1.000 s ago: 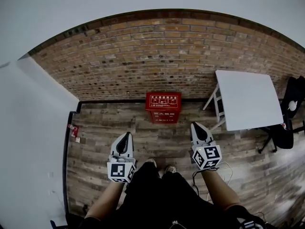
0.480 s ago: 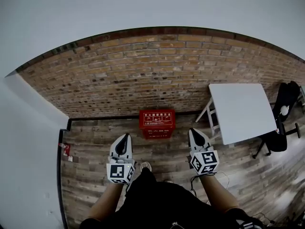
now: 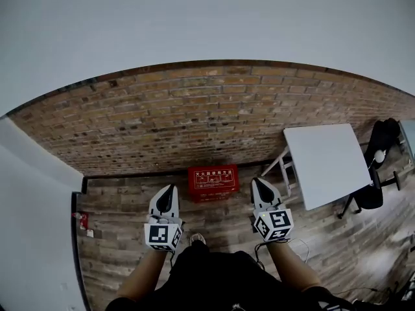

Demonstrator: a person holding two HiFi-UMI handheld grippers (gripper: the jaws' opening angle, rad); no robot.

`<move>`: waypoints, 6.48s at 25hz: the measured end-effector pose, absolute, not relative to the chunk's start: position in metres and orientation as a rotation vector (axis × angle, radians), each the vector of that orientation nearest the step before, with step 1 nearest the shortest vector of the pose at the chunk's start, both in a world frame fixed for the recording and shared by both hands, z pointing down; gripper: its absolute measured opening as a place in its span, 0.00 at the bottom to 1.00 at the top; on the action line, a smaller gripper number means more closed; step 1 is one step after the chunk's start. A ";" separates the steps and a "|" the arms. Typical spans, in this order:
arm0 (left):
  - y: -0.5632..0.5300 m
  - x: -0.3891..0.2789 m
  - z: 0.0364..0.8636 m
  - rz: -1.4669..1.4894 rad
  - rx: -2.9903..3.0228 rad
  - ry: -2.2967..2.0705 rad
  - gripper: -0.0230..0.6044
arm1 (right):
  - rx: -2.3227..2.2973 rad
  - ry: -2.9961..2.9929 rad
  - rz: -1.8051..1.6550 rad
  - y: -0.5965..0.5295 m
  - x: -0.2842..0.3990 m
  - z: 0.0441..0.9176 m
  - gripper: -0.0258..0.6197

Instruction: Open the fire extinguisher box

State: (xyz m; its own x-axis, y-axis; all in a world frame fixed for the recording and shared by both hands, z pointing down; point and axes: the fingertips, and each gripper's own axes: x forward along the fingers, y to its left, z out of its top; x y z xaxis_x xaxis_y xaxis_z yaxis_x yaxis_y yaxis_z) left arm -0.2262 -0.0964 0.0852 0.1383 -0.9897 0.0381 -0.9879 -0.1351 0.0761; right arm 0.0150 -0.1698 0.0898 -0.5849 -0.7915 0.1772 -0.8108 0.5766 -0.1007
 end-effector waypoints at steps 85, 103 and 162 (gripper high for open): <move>-0.209 -0.229 0.805 0.181 2.273 -1.871 0.65 | 1.028 -2.741 0.111 -0.287 0.056 0.798 0.47; -0.212 -0.220 0.785 0.234 2.358 -1.867 0.65 | 1.072 -2.772 0.121 -0.293 0.057 0.782 0.46; -0.476 -0.299 0.689 0.316 2.212 -2.001 0.64 | 1.186 -2.736 0.257 -0.579 -0.029 0.683 0.46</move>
